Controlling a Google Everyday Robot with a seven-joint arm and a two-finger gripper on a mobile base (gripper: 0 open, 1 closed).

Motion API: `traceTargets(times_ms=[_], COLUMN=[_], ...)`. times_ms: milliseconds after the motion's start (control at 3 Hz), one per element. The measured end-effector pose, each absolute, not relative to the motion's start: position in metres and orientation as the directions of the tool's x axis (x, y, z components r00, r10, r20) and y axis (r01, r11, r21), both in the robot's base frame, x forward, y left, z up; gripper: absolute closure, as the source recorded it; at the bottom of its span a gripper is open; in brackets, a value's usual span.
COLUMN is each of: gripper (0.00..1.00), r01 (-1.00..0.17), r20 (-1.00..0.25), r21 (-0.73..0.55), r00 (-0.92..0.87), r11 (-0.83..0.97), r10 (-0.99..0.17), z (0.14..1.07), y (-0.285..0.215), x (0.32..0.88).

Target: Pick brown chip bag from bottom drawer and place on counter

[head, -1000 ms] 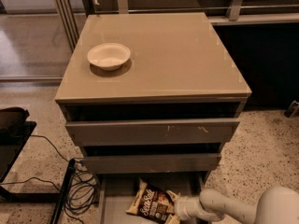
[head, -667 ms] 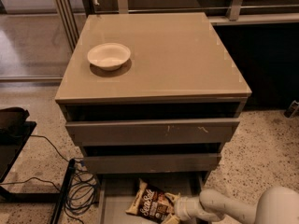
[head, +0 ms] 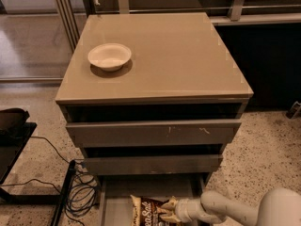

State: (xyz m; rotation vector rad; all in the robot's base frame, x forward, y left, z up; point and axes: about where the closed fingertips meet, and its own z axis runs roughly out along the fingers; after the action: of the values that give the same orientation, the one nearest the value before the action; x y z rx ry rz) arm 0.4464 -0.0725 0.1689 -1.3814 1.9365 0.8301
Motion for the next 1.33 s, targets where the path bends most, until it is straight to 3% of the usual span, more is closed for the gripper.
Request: traceTargets(times_ms=[333,667,1333], gripper=[0.88,1.0,1.0], r01=[-0.956,-0.956,-0.959], r20=[-0.775,-0.775,-0.777], r21=[0.14,0.14,0.149], r00=[-0.268,-0.268,-0.265], r11=[0.258,0.258,0.242], r10=[-0.572,-0.572,-0.571], z=[0.169,0.169,0.184], y=[-0.072,-0.072,-0.075], x=[0.446,0.446,0.442])
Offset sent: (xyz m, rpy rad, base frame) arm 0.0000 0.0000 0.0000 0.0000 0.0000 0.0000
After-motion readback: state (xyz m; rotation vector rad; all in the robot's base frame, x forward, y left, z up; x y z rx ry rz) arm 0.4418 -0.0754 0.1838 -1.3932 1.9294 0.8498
